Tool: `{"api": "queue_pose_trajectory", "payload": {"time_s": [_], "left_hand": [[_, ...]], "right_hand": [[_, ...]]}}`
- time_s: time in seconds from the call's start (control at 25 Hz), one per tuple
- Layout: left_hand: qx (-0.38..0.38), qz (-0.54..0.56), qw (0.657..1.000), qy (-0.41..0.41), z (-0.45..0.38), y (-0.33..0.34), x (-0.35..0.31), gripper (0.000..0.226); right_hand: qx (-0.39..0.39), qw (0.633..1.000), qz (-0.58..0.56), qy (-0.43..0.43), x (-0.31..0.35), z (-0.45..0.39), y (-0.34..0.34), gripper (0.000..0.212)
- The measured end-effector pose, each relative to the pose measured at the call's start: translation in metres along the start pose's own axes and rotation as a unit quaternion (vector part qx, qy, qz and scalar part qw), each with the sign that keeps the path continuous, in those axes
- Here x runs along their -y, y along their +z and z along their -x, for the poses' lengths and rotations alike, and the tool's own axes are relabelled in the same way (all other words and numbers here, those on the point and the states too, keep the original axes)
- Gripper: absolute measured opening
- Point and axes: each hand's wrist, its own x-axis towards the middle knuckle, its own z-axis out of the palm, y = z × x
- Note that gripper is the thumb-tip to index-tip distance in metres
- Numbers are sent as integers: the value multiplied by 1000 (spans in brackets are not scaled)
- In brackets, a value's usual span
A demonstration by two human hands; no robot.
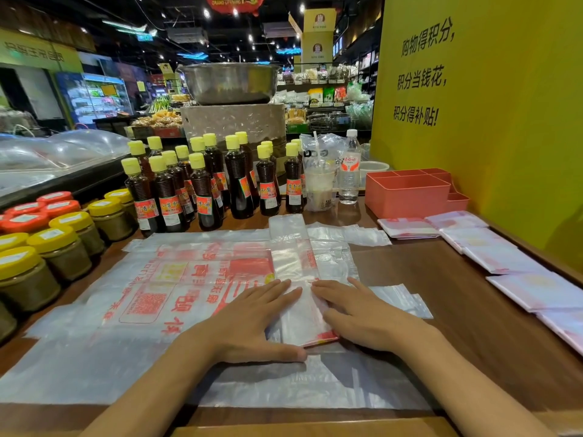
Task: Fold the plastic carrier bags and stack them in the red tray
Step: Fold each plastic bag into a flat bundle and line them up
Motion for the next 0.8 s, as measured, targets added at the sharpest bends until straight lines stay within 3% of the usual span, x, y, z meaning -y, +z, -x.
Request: {"api": "queue_pose_trajectory", "payload": {"time_s": [0.12, 0.24, 0.36, 0.6, 0.68, 0.8], "left_hand": [[-8, 36, 999, -14, 1, -2, 0, 97], [-32, 93, 995, -31, 0, -2, 1, 87], [-49, 132, 989, -39, 1, -3, 0, 94], [-37, 79, 996, 0, 4, -3, -5, 106], [-66, 87, 994, -1, 5, -3, -1, 101], [-174, 59, 983, 14, 3, 0, 6, 73]], "right_hand": [[-23, 997, -78, 17, -9, 3, -5, 55], [-26, 996, -81, 9, -13, 1, -4, 60], [-33, 996, -83, 2, -14, -4, 1, 58], [-50, 993, -105, 5, -10, -7, -1, 50], [-69, 989, -130, 6, -11, -6, -1, 46], [-96, 979, -178, 9, -10, -4, -1, 32]]}}
